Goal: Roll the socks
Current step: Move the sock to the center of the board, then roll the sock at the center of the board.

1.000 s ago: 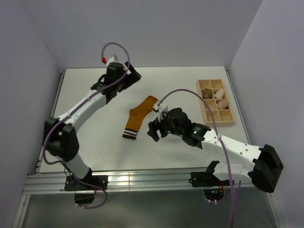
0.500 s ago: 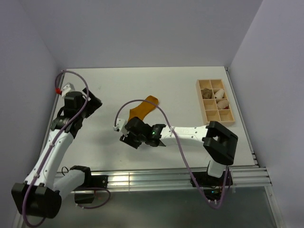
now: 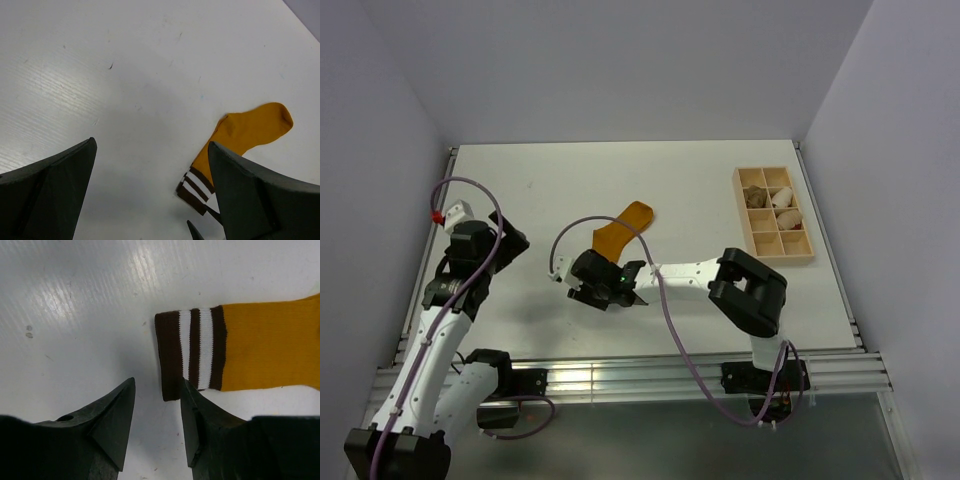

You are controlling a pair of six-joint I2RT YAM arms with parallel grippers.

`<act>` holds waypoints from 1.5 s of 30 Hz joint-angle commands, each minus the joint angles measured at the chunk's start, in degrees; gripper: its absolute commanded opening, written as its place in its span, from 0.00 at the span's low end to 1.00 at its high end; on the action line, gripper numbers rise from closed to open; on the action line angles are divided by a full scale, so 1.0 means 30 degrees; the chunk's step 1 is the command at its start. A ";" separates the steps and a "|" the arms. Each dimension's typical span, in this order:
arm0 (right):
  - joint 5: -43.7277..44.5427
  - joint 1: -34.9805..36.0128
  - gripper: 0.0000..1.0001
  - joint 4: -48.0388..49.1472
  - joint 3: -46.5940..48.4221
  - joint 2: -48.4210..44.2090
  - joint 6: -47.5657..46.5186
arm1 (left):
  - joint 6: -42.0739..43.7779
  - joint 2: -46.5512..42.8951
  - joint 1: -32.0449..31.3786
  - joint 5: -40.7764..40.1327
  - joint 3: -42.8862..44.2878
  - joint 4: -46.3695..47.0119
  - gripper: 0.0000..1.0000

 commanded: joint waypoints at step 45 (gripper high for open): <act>-0.9379 -0.5209 0.00 -0.1112 0.2739 0.2720 0.6489 | -0.1101 0.1708 -0.0002 0.6526 -0.2580 0.2938 0.94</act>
